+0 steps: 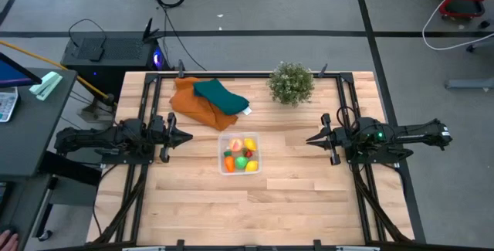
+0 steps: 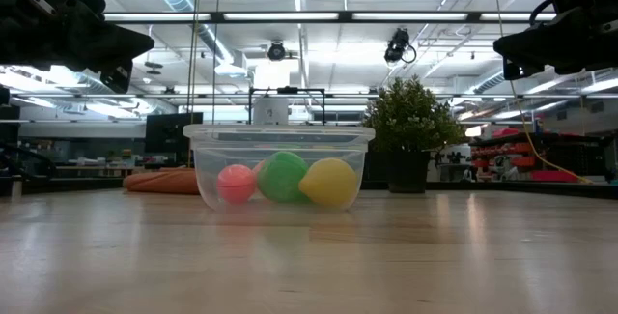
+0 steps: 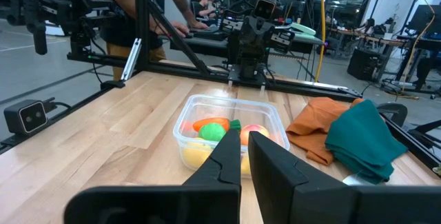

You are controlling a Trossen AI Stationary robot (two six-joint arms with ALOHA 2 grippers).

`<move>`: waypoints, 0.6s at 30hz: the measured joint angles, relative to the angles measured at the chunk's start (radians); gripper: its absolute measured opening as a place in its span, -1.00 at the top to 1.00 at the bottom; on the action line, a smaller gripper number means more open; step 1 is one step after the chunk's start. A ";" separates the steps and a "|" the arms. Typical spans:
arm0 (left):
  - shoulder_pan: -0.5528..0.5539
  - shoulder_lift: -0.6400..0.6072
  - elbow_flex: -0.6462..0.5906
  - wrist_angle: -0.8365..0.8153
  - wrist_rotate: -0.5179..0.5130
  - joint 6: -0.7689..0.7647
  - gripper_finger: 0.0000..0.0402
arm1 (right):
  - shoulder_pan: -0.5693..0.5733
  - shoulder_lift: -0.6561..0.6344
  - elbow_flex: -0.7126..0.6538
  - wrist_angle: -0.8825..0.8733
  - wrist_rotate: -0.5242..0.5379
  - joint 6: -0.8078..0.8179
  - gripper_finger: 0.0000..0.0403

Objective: Pick and placing Produce into tupperware
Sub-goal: Return to Home Position

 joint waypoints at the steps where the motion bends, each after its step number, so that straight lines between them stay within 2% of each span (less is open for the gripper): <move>1: 0.000 0.000 0.000 0.000 0.000 0.000 0.85 | 0.000 0.000 0.000 0.000 0.000 0.000 1.00; 7: 0.000 0.000 0.000 0.000 0.000 0.000 0.82 | 0.000 0.000 0.000 0.000 0.000 0.000 1.00; 18: 0.000 0.000 0.000 0.000 0.000 0.000 0.88 | 0.000 0.000 0.000 0.000 0.000 0.000 1.00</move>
